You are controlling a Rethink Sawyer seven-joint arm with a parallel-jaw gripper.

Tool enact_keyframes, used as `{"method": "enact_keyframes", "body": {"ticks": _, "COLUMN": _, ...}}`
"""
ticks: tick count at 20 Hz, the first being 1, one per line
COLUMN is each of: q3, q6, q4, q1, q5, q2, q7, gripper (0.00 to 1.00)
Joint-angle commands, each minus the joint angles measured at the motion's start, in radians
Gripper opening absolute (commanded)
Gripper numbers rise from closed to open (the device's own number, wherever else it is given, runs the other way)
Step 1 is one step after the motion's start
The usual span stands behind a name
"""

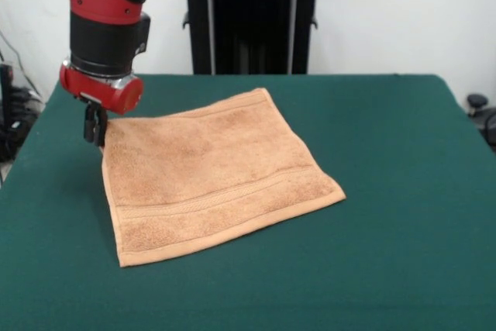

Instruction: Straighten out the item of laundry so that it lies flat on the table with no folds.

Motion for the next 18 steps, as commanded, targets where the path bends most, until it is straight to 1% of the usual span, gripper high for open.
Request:
{"method": "enact_keyframes", "body": {"ticks": 1, "q3": 0.096, "q6": 0.048, "q4": 0.076, "q1": 0.039, "q5": -0.053, "q2": 0.059, "q7": -0.195, "gripper": 0.00}}
{"method": "enact_keyframes", "body": {"ticks": 18, "q3": 0.110, "q6": 0.070, "q4": 0.070, "q1": 0.030, "q5": -0.046, "q2": 0.057, "q7": -0.225, "gripper": 0.00}}
